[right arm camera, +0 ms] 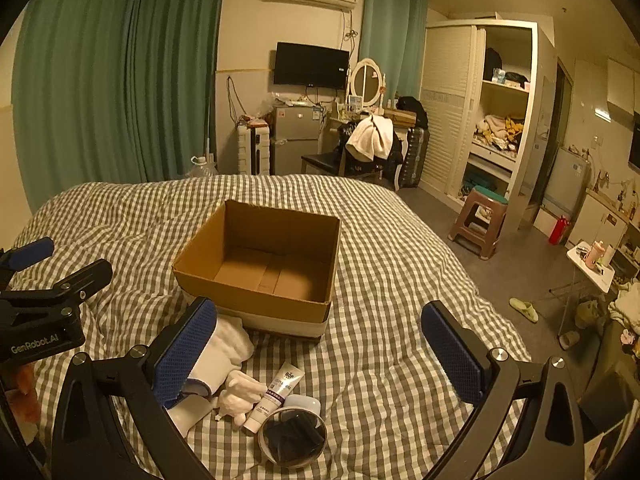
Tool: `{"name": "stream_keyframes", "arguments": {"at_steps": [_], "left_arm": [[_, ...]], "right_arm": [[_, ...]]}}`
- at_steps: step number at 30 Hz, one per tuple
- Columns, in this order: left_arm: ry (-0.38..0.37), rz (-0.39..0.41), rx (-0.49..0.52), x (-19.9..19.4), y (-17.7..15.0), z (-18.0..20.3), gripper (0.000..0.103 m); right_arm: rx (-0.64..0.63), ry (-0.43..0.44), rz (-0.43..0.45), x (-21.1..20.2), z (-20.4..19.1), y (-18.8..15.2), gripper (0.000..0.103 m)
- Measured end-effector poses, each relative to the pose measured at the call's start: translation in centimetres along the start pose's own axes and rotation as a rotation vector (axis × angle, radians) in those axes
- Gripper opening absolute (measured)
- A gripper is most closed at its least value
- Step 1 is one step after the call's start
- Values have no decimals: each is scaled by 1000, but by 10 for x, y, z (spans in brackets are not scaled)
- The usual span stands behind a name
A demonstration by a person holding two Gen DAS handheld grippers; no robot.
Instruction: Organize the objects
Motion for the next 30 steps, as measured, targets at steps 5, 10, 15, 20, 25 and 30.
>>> {"name": "stream_keyframes", "arguments": {"at_steps": [5, 10, 15, 20, 25, 30], "left_arm": [[-8, -14, -21, 0, 0, -4, 103], [-9, -31, -28, 3, -4, -6, 103], [-5, -50, -12, 8, -11, -6, 103], [15, -121, 41, 22, -35, -2, 103], [43, -205, 127, 40, -76, 2, 103], [13, -308, 158, 55, -113, 7, 103]], "right_arm": [[-15, 9, 1, -4, -3, 1, 103], [-44, 16, -31, 0, -8, -4, 103], [-50, 28, -65, 6, -13, -11, 103], [-51, 33, -151, 22, -18, -26, 103], [-20, 92, -344, 62, -20, -66, 103], [-15, 109, -490, 94, -25, -109, 103]]}}
Point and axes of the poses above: each gripper's, at about its wrist camera, not at the fingertips, and x roughly the way its jaws point, z to its right, y to its top, the point moved 3 cm from there along x, roughly the way its jaws point, and after that the axes turned 1 degree about -y, right-handed, at the moved point
